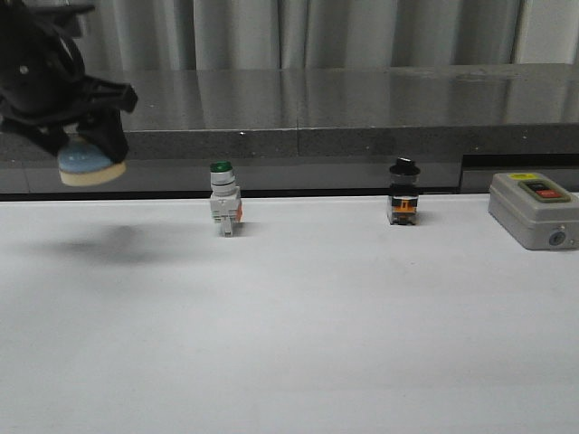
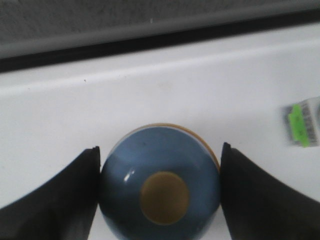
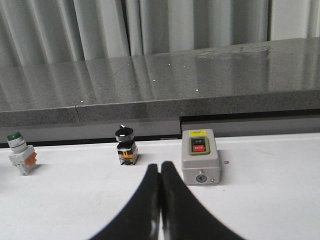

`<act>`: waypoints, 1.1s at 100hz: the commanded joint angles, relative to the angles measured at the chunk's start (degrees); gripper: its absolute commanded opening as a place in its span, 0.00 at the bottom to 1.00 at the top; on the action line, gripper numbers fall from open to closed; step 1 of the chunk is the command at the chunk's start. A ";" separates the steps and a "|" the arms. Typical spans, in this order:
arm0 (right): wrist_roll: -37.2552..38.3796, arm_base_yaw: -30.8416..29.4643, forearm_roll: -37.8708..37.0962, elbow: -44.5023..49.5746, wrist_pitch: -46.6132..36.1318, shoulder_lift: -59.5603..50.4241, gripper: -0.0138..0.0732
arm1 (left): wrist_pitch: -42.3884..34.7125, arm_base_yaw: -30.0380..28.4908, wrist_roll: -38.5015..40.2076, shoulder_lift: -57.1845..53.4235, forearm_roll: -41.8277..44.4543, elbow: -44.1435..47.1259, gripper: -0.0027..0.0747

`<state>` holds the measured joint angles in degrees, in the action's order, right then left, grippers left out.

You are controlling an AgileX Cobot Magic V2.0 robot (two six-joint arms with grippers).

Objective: Place and press bell with both arms
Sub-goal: 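Lift the bell with the left gripper and carry it toward table center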

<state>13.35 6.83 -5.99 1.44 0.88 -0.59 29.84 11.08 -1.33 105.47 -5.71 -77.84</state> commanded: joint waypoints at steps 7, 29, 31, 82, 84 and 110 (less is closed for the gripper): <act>-0.49 -0.24 -0.59 -0.75 -4.59 -0.95 0.09 | -0.28 2.25 0.29 -8.51 -0.29 -1.48 0.30; -0.49 -0.24 -0.59 -0.75 -4.59 -0.95 0.09 | 1.09 10.65 0.29 -11.24 -1.11 -1.48 0.30; -0.49 -0.24 -0.59 -0.75 -4.59 -0.95 0.09 | 1.24 11.73 0.29 -11.24 -1.22 -1.48 0.30; -0.49 -0.24 -0.59 -0.75 -4.59 -0.95 0.09 | -0.99 28.73 0.29 -3.39 -1.61 -1.48 0.30; -0.49 -0.24 -0.59 -0.75 -4.59 -0.95 0.09 | -1.09 29.07 0.29 -2.88 -1.77 -1.48 0.30; -0.49 -0.24 -0.59 -0.75 -4.59 -0.95 0.09 | -2.33 31.08 0.29 3.03 -2.34 -1.48 0.30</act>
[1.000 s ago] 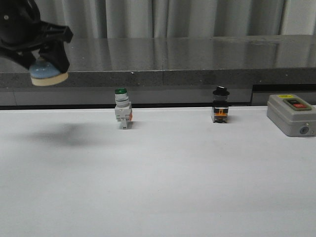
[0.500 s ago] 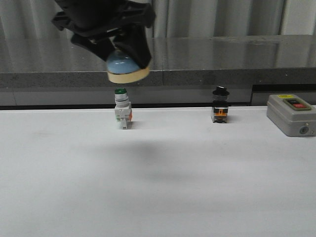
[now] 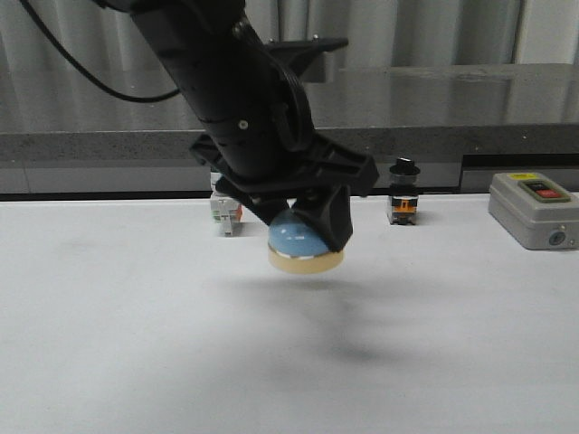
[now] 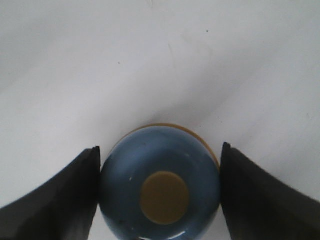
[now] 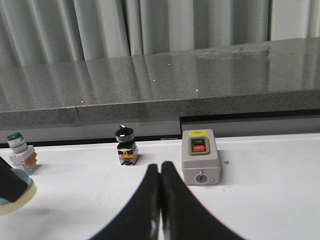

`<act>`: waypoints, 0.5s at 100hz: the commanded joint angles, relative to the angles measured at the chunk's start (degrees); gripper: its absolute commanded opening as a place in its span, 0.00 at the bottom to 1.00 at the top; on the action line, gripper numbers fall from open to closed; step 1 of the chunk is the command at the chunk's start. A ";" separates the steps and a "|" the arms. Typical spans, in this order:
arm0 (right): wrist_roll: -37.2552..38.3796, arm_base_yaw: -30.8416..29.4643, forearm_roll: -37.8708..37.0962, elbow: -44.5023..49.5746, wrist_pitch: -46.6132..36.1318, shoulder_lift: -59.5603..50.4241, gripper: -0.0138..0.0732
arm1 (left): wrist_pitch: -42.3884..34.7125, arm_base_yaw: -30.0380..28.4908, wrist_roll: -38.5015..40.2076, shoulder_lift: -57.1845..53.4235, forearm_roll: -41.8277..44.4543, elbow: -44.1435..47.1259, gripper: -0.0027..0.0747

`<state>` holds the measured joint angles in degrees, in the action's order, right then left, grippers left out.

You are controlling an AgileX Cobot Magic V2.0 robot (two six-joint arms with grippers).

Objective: Place and press bell with both arms
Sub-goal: 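Lift the bell with the left gripper and carry it toward table center, then set the bell down on the table and open the left gripper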

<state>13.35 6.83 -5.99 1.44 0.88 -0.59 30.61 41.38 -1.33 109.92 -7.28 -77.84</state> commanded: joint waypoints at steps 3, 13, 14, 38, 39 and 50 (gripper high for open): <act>-0.49 -0.24 -0.59 -0.75 -4.59 -0.95 0.09 | -3.14 0.92 0.29 -0.73 -0.89 -1.48 0.30; -0.49 -0.24 -0.59 -0.75 -4.59 -0.95 0.09 | -3.35 1.07 0.29 1.09 -0.89 -1.48 0.30; -0.49 -0.24 -0.59 -0.75 -4.59 -0.95 0.09 | -3.35 1.07 0.29 1.21 -0.89 -1.48 0.30; -0.49 -0.24 -0.59 -0.75 -4.59 -0.95 0.09 | -3.82 1.21 0.29 3.48 -1.27 -1.26 0.31; -0.49 -0.24 -0.59 -0.75 -4.59 -0.95 0.09 | -3.82 1.21 0.29 3.48 -1.27 -1.26 0.31; -0.49 -0.24 -0.59 -0.75 -4.59 -0.95 0.09 | -3.82 1.27 0.29 3.48 -1.67 -1.26 0.38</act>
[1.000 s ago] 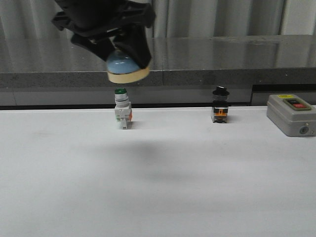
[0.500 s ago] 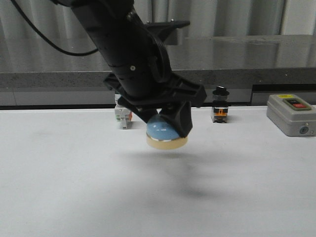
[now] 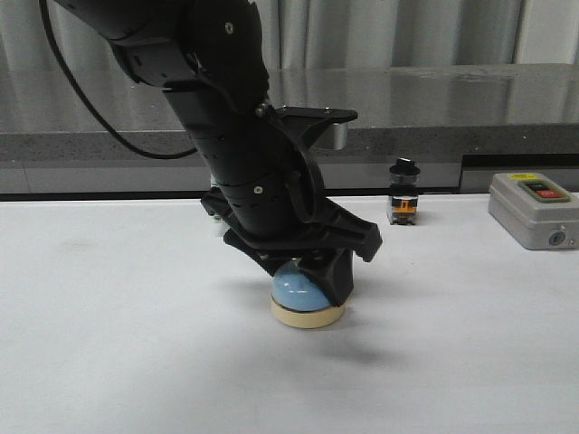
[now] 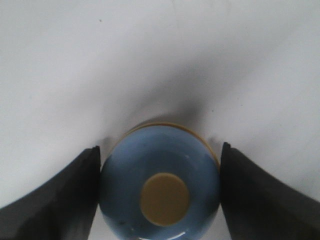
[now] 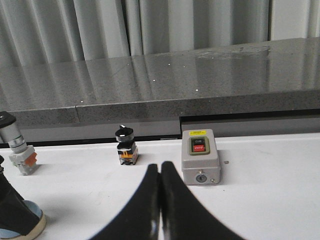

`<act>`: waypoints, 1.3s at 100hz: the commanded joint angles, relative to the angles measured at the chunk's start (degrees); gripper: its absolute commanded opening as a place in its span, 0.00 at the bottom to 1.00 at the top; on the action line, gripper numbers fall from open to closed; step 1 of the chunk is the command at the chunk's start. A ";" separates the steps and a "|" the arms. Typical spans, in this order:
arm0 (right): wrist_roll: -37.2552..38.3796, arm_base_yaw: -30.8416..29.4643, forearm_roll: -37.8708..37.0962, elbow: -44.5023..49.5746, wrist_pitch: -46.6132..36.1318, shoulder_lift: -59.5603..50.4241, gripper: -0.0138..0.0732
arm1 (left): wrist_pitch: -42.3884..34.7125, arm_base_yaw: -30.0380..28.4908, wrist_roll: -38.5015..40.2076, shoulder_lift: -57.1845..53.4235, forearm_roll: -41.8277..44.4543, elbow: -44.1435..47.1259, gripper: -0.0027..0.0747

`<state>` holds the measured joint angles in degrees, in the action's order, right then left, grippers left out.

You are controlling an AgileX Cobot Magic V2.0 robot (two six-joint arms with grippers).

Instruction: Place and press bell with both arms

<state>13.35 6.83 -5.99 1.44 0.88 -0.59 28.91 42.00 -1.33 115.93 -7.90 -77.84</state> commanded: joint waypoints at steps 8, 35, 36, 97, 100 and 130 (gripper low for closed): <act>-0.49 -0.24 -0.59 -0.75 -4.59 -0.95 0.09 | -2.12 0.64 0.29 -2.54 -1.38 -1.26 0.55; -0.49 -0.24 -0.59 -0.75 -4.59 -0.95 0.09 | -1.37 0.64 0.29 -3.02 -1.92 -1.26 0.88; -0.49 -0.24 -0.59 -0.75 -4.59 -0.95 0.09 | -1.39 0.64 0.29 -3.06 -1.92 -1.26 0.88; -0.49 -0.24 -0.59 -0.75 -4.59 -0.95 0.09 | -3.44 -2.22 0.51 -21.65 -1.96 1.73 0.88; -0.49 -0.24 -0.59 -0.75 -4.59 -0.95 0.09 | -4.01 -2.96 0.62 -23.41 -1.96 2.60 0.88; -0.49 -0.24 -0.59 -0.75 -4.59 -0.95 0.09 | -9.54 -12.58 2.23 -40.53 -2.19 17.29 0.87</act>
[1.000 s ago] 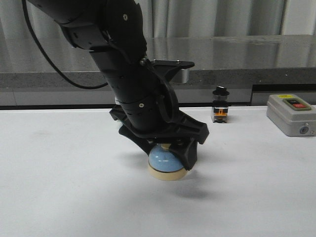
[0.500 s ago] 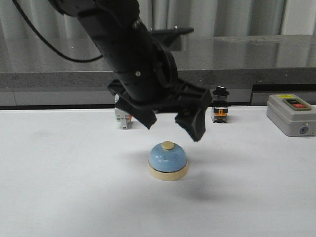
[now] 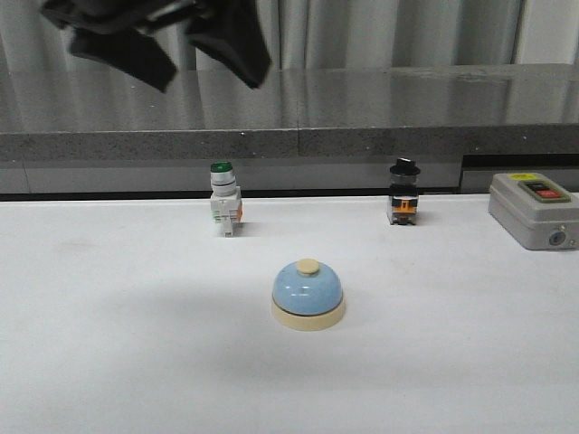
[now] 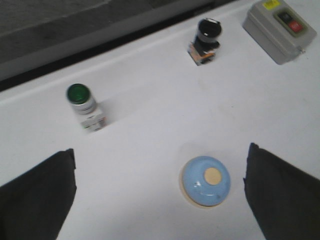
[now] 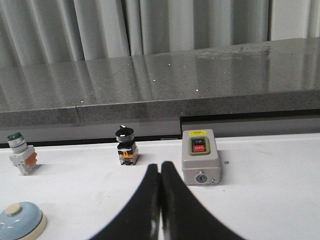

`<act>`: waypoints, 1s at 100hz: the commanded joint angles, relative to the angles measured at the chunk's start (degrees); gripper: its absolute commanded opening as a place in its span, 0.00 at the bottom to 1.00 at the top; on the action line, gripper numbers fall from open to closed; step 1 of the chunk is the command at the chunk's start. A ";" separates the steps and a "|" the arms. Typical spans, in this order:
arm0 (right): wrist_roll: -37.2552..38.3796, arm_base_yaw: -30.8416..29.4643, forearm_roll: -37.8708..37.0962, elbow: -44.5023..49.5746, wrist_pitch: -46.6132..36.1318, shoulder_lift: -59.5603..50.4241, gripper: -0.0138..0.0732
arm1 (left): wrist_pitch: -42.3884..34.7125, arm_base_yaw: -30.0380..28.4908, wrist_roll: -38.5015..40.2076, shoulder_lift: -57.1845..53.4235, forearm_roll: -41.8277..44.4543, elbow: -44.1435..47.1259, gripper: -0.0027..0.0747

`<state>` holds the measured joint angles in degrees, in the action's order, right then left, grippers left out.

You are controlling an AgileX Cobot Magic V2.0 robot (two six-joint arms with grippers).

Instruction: Place and press bell with both arms

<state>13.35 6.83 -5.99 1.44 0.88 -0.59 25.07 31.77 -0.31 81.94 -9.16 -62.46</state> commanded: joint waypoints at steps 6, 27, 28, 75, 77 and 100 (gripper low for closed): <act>-0.49 -0.24 -0.59 -0.75 -4.59 -0.95 0.09 | -7.02 -4.82 1.21 -10.64 -1.21 5.39 0.87; -0.49 -0.24 -0.59 -0.75 -4.59 -0.95 0.09 | -10.55 -11.72 1.21 -23.90 -1.35 15.75 0.87; -0.49 -0.24 -0.59 -0.75 -4.59 -0.95 0.09 | -10.73 -11.89 1.21 -24.34 -1.35 16.05 0.87; -0.49 -0.24 -0.59 -0.75 -4.59 -0.95 0.09 | -15.42 -14.19 1.21 -46.78 -1.35 30.85 0.69; -0.49 -0.24 -0.59 -0.75 -4.59 -0.95 0.09 | -15.42 -14.19 1.21 -47.29 -1.35 30.99 0.66; -0.49 -0.24 -0.59 -0.75 -4.59 -0.95 0.09 | -16.26 -14.19 1.21 -47.78 -1.35 31.08 0.32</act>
<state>13.35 6.83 -5.99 1.44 0.88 -0.59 14.32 17.82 0.00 34.19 -9.93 -29.96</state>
